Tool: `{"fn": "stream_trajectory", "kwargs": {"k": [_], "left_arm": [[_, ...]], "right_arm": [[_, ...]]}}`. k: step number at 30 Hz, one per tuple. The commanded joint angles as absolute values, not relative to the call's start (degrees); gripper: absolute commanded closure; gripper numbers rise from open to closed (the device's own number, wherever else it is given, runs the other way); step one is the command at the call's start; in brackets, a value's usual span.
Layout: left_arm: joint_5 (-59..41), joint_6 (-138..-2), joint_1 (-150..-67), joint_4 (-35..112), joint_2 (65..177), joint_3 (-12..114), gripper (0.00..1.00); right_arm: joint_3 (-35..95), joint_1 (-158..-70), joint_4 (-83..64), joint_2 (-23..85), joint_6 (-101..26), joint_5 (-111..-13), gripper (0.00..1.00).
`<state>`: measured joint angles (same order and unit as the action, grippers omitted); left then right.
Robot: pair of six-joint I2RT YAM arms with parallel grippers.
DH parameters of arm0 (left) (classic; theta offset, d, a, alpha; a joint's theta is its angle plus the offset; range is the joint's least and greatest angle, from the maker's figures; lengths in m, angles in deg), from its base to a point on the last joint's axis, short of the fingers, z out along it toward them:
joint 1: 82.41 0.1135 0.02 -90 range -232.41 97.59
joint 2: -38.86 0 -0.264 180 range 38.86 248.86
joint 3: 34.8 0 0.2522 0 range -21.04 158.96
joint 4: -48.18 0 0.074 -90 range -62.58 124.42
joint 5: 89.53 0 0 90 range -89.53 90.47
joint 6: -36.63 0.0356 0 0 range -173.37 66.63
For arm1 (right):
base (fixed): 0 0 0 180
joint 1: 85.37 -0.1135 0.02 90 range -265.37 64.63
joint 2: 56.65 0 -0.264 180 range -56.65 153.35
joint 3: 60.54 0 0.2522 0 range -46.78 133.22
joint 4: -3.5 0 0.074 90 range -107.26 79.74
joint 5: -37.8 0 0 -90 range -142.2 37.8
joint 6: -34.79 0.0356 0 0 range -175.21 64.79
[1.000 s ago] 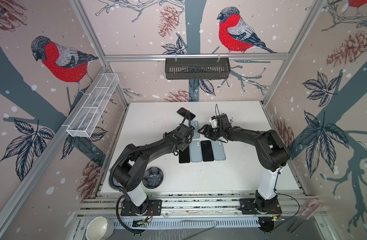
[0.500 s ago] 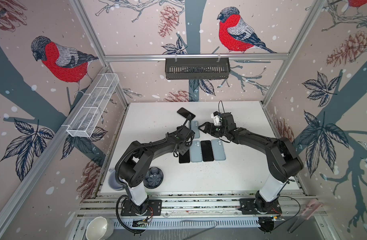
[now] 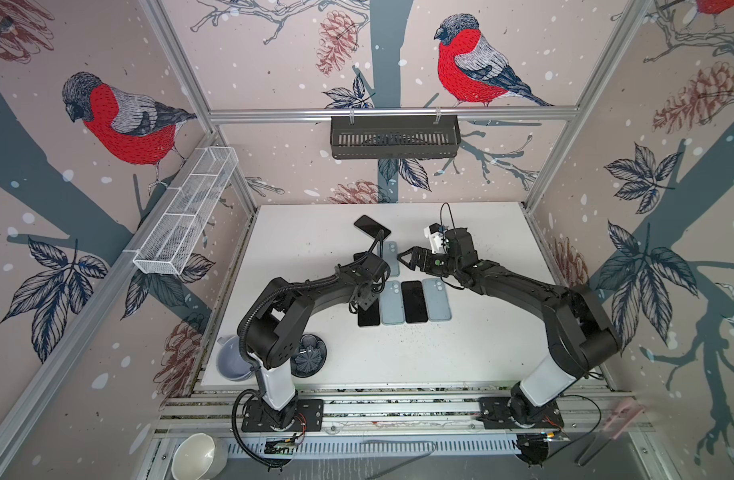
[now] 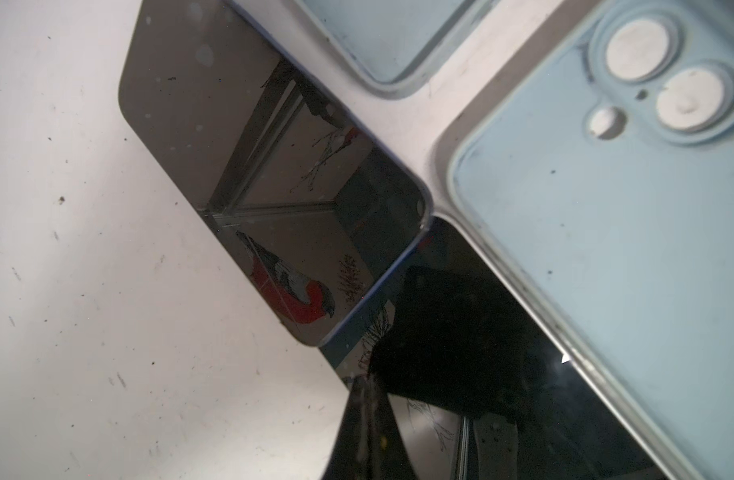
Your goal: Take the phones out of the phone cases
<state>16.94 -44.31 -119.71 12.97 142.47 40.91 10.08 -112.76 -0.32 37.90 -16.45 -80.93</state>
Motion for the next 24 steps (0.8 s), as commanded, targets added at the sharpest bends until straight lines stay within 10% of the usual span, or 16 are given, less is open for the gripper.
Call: {"fn": "stream_trajectory", "kwargs": {"k": [1,19,24], "left_arm": [[17.35,-44.45,-119.59,13.50,142.89,41.49,1.00],[19.98,-45.90,-119.57,16.12,143.82,43.46,1.00],[16.82,-46.94,-119.59,14.84,139.79,43.04,0.72]], "right_arm": [[9.69,-112.77,1.42,37.22,-17.28,-81.24,0.00],[5.76,-111.12,3.41,35.66,-17.04,-82.61,0.00],[4.53,-110.17,3.45,34.59,-17.24,-82.97,0.00]]}}
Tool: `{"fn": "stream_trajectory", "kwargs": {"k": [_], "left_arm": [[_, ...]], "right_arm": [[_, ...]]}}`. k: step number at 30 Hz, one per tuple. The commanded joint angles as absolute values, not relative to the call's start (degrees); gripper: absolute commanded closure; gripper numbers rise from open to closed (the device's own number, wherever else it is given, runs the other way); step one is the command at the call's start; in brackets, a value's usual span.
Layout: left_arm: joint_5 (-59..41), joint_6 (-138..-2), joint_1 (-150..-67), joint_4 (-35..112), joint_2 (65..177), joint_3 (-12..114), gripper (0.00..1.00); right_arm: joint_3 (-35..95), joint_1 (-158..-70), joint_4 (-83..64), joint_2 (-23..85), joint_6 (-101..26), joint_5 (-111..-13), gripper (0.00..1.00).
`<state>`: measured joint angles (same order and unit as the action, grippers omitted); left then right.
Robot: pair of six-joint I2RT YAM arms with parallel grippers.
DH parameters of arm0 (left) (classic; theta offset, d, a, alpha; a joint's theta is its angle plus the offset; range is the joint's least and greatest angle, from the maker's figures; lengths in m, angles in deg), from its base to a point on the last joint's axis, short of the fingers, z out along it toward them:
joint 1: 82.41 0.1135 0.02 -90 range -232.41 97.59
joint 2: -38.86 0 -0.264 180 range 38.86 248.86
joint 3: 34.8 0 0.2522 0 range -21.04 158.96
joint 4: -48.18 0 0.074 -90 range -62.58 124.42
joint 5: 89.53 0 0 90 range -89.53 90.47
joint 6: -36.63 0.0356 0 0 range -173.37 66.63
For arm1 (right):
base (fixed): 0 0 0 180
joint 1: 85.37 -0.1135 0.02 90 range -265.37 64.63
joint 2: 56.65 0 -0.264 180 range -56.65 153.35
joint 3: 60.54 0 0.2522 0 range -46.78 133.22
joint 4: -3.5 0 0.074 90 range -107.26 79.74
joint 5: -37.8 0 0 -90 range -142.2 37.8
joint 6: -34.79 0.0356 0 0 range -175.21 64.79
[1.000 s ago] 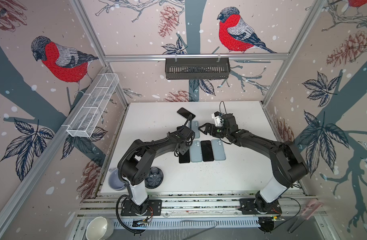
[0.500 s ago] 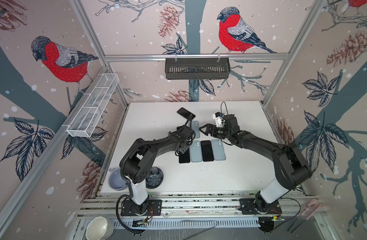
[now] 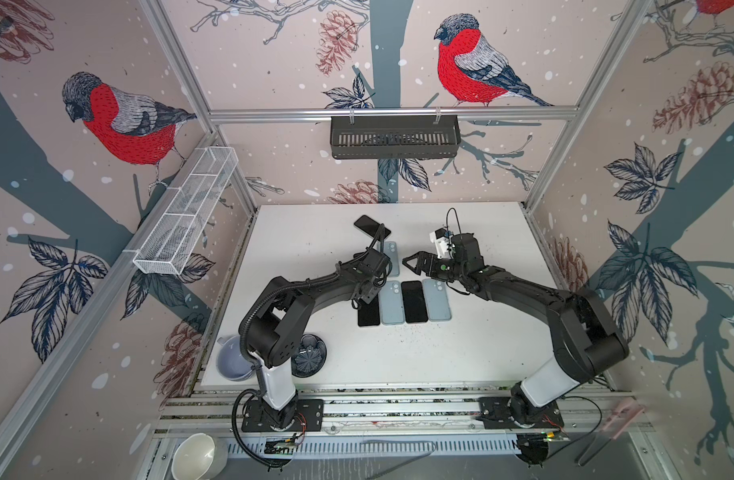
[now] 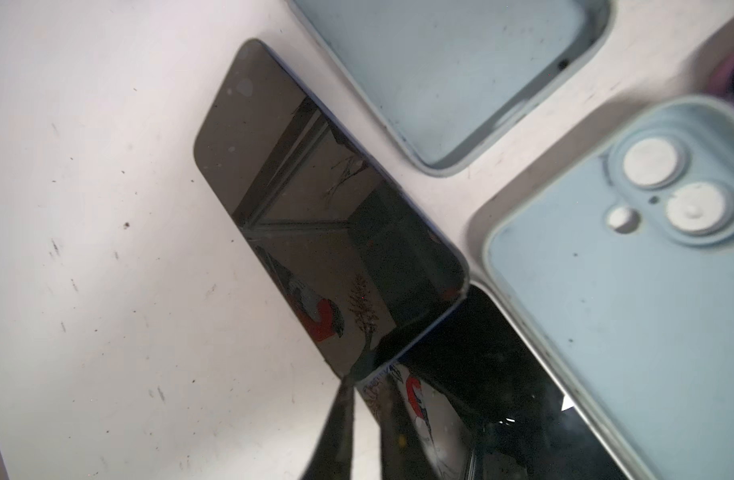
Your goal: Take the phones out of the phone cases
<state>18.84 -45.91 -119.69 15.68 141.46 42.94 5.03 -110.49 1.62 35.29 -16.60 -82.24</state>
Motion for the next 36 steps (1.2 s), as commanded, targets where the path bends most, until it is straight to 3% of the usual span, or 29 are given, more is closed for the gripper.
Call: {"fn": "stream_trajectory", "kwargs": {"k": [1,3,5,14,30,36], "left_arm": [[16.38,-47.01,-119.59,14.16,139.27,42.95,0.67],[15.86,-47.13,-119.59,12.81,138.87,42.87,0.60],[15.68,-47.15,-119.66,10.94,138.98,42.96,0.59],[13.48,-47.95,-119.68,8.16,141.94,44.08,0.63],[24.16,-48.98,-119.11,12.87,144.76,44.57,0.66],[22.82,-48.87,-117.15,14.54,146.70,46.06,0.66]], "right_arm": [[4.25,-109.83,3.49,34.35,-17.21,-83.13,0.00],[3.72,-109.48,4.09,34.23,-16.98,-83.64,0.00],[3.42,-109.11,4.22,34.12,-16.89,-83.86,0.00],[1.65,-107.67,5.35,34.10,-16.63,-84.70,0.00],[-0.14,-106.47,8.89,35.19,-14.76,-87.24,0.00],[-1.19,-106.24,13.34,37.44,-11.71,-90.16,0.00]]}}
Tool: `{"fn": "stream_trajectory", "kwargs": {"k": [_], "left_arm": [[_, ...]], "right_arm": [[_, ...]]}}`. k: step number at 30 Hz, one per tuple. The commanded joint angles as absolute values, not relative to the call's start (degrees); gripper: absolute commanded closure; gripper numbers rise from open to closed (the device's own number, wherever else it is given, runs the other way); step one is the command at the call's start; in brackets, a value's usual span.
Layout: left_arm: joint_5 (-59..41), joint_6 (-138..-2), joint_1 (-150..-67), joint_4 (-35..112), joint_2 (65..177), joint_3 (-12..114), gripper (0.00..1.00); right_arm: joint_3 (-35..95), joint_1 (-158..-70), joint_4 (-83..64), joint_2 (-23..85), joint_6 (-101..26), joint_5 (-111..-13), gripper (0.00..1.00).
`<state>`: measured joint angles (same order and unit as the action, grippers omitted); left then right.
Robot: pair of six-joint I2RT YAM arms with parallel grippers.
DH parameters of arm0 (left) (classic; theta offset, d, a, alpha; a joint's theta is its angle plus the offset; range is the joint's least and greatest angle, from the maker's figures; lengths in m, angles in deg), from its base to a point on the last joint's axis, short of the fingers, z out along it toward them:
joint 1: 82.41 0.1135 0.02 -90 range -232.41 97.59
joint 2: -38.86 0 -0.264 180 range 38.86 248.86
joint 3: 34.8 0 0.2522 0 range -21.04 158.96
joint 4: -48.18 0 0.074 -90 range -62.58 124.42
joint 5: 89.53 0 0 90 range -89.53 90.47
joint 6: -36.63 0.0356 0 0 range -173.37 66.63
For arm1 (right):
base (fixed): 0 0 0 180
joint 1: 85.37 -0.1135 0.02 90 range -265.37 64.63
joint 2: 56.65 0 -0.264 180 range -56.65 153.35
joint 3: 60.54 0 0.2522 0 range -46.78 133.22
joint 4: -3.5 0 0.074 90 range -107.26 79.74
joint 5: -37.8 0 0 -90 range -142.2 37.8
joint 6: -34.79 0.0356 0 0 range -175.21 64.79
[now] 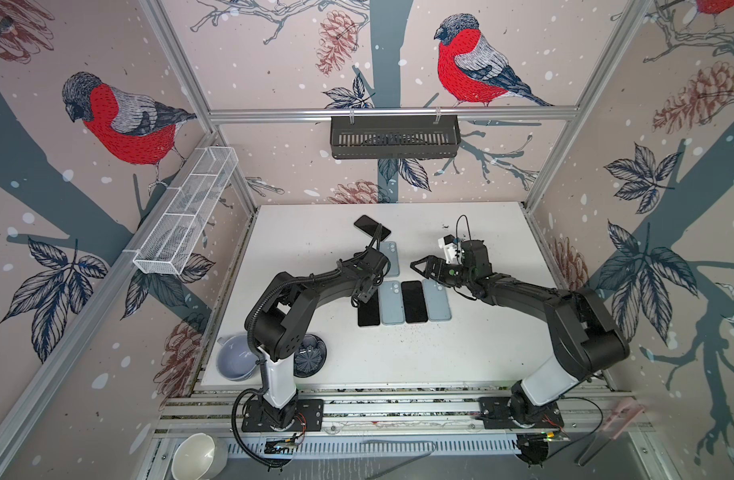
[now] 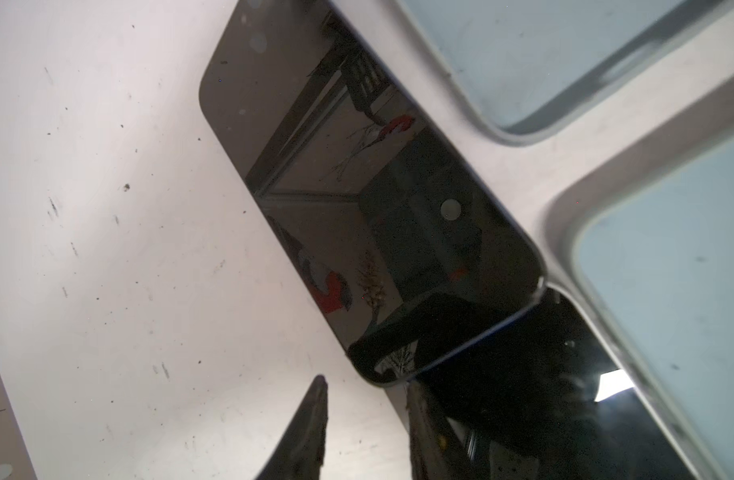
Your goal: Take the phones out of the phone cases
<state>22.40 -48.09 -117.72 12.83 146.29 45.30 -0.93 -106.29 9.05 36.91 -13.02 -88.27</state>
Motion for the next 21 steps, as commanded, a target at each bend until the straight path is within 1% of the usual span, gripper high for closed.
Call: {"fn": "stream_trajectory", "kwargs": {"k": [1,6,10,13,15,17,21], "left_arm": [[22.88,-48.89,-116.92,15.04,146.65,46.11,0.66],[23.45,-48.54,-116.52,16.38,146.15,46.28,0.66],[19.47,-49.01,-116.59,17.25,143.58,45.79,0.65],[17.66,-50.36,-116.59,17.26,139.87,45.40,0.62],[17.53,-51.87,-116.53,17.78,136.51,44.68,0.56],[17.10,-53.12,-116.58,18.74,132.48,43.34,0.43],[18.11,-54.81,-116.67,20.16,125.13,41.21,0.27]], "right_arm": [[-1.22,-106.28,13.71,37.78,-11.62,-90.21,0.00],[-0.99,-106.29,14.26,39.06,-11.53,-90.35,0.00],[0.22,-106.54,13.58,39.89,-11.82,-90.19,0.00],[2.65,-107.24,9.99,40.66,-13.69,-88.49,0.00],[5.67,-108.07,5.44,41.71,-16.39,-86.25,0.00],[8.84,-109.09,1.02,43.16,-19.26,-83.09,0.00],[13.68,-110.11,-3.82,47.09,-21.87,-79.60,0.00]]}}
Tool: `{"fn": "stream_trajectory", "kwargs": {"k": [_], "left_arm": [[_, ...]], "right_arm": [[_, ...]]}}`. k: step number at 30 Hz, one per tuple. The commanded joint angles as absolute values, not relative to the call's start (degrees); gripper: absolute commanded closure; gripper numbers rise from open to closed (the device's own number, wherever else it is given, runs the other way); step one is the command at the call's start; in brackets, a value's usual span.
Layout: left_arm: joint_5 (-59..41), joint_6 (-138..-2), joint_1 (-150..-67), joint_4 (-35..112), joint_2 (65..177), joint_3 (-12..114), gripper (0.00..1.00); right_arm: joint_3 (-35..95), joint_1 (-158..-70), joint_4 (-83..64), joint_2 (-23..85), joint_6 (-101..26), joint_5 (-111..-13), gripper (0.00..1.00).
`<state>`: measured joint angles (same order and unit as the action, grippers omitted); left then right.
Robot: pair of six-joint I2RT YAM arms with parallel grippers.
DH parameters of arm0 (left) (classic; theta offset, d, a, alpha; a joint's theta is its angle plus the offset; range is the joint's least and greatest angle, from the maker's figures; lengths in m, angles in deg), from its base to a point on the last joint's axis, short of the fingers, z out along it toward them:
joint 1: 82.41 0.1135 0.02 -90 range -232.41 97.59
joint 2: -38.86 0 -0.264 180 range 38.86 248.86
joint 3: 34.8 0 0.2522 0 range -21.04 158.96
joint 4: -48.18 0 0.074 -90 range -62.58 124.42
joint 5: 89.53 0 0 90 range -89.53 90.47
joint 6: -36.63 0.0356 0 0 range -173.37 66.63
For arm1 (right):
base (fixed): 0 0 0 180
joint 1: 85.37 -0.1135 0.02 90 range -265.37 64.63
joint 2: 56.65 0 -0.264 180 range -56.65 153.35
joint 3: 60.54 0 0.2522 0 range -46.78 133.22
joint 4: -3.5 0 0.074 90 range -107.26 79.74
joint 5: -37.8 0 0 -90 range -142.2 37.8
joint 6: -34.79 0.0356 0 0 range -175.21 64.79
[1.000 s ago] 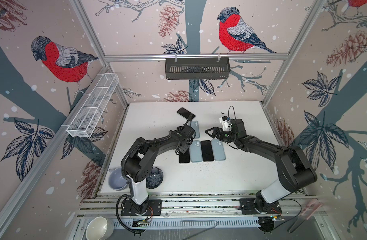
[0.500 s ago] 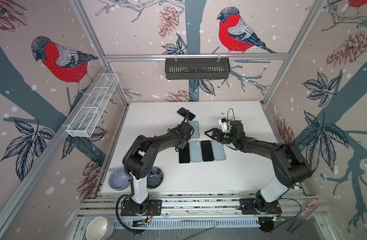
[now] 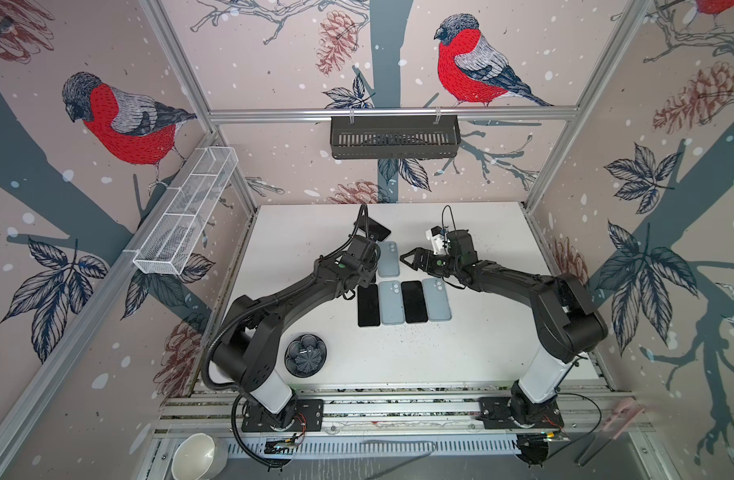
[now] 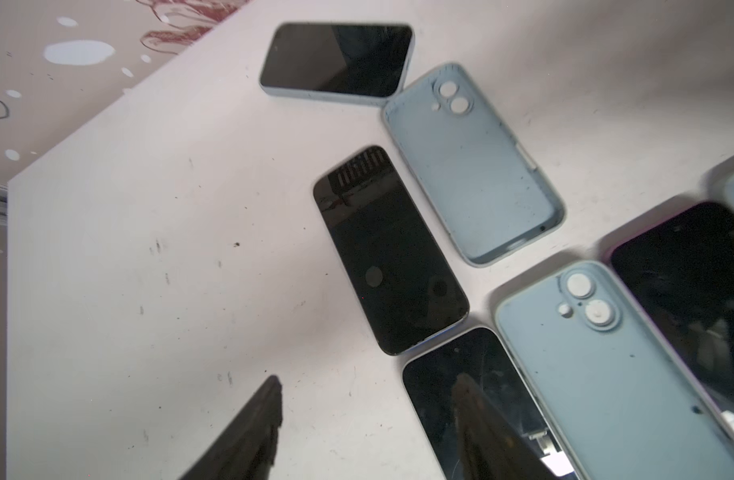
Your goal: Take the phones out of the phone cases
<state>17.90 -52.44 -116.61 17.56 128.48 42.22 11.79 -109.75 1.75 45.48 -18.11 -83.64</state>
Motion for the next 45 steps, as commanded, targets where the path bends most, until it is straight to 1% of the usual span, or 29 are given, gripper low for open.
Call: {"fn": "stream_trajectory", "kwargs": {"k": [1,4,6,10,14,19,27,30,40,45], "left_arm": [[19.15,-55.25,-116.67,21.12,123.08,40.37,0.24],[22.35,-56.00,-116.68,24.25,117.72,37.86,0.10],[24.29,-56.50,-116.60,25.44,115.70,36.65,0.06],[26.04,-57.19,-116.59,25.18,113.65,36.44,0.04],[25.13,-57.94,-116.68,25.71,111.70,36.44,0.03],[24.95,-59.56,-116.69,25.46,111.32,36.44,0.03],[24.30,-60.53,-116.78,26.43,109.78,36.44,0.03],[23.94,-61.23,-116.77,26.22,110.97,35.73,0.03],[24.20,-63.08,-116.43,25.85,114.68,35.82,0.03],[21.06,-65.30,-114.82,25.07,117.39,38.43,0.03]], "right_arm": [[14.45,-110.31,-4.06,47.95,-22.07,-78.92,0.00],[17.78,-111.44,-6.11,50.57,-23.81,-75.03,0.00],[21.48,-112.52,-8.83,52.80,-25.66,-72.07,0.00],[29.74,-115.10,-13.61,57.41,-30.95,-64.88,0.00],[37.83,-117.06,-17.75,62.02,-36.80,-57.88,0.00],[47.63,-118.48,-21.05,67.70,-44.46,-52.03,0.00],[58.51,-118.78,-22.77,75.71,-51.76,-50.20,0.00],[61.57,-118.61,-23.28,78.52,-53.53,-49.86,0.00],[67.86,-116.92,-21.38,85.02,-55.95,-56.42,0.00],[72.14,-116.57,-22.68,87.96,-56.68,-57.45,0.00]]}}
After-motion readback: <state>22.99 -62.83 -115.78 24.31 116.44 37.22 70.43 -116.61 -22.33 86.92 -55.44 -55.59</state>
